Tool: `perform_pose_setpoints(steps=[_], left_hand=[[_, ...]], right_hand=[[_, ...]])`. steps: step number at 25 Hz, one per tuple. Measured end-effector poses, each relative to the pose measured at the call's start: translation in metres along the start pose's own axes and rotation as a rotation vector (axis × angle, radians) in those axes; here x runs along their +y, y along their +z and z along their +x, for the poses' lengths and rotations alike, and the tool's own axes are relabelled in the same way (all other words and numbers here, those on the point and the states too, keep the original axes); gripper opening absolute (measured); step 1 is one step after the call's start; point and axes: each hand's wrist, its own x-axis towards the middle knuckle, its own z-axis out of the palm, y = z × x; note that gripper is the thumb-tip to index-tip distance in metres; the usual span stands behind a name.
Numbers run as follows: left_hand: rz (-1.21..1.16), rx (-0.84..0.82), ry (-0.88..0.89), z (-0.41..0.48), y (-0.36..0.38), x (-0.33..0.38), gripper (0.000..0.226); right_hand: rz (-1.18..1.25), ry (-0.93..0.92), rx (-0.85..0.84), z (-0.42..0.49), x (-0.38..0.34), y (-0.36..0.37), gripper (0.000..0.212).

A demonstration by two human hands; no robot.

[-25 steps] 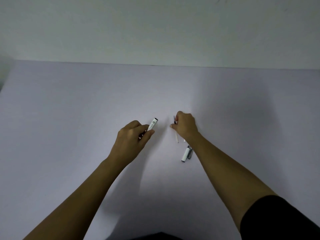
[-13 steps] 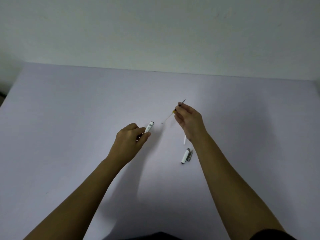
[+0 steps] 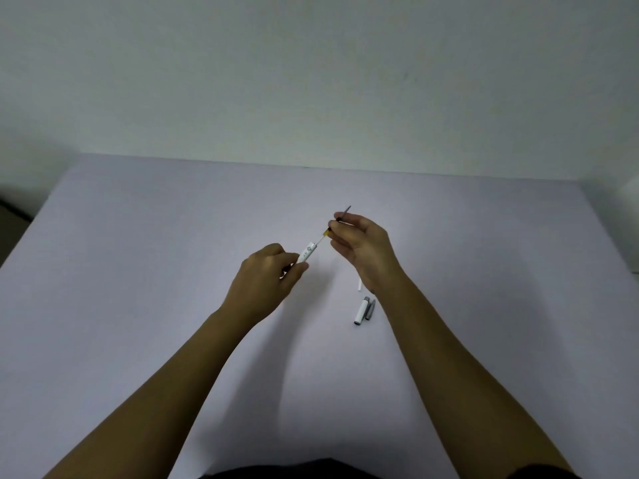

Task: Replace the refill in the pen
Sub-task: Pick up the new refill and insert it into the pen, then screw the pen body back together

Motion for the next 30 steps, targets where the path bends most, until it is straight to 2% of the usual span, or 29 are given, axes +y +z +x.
perform_pose_setpoints(steps=[3,9,12,16,19,22,30], left_hand=[[0.011,0.045,-0.055,-0.002,-0.006,0.004,0.017],[-0.026,0.038,-0.139,-0.006,-0.015,0.01,0.019],[-0.004,0.038,-0.155,-0.006,-0.015,0.013,0.021],[0.017,0.034,-0.145,-0.007,-0.014,0.011,0.031],[0.015,0.031,-0.137,-0.005,-0.011,0.011,0.032],[0.008,0.009,-0.128,-0.005,-0.004,0.01,0.023],[-0.006,-0.009,-0.123,0.0,0.004,0.005,0.017]], right_hand=[[-0.078,-0.027,-0.027,-0.013,-0.006,0.008,0.006],[-0.367,-0.19,-0.018,-0.02,-0.013,0.012,0.02],[-0.401,-0.211,-0.022,-0.022,-0.012,0.013,0.014],[-0.449,-0.217,0.138,-0.007,0.002,-0.014,0.007],[-0.716,-0.166,0.322,0.003,0.04,-0.06,0.019],[-0.974,-0.051,0.352,0.004,0.088,-0.102,0.022],[-1.042,0.096,0.326,0.018,0.123,-0.109,0.029]])
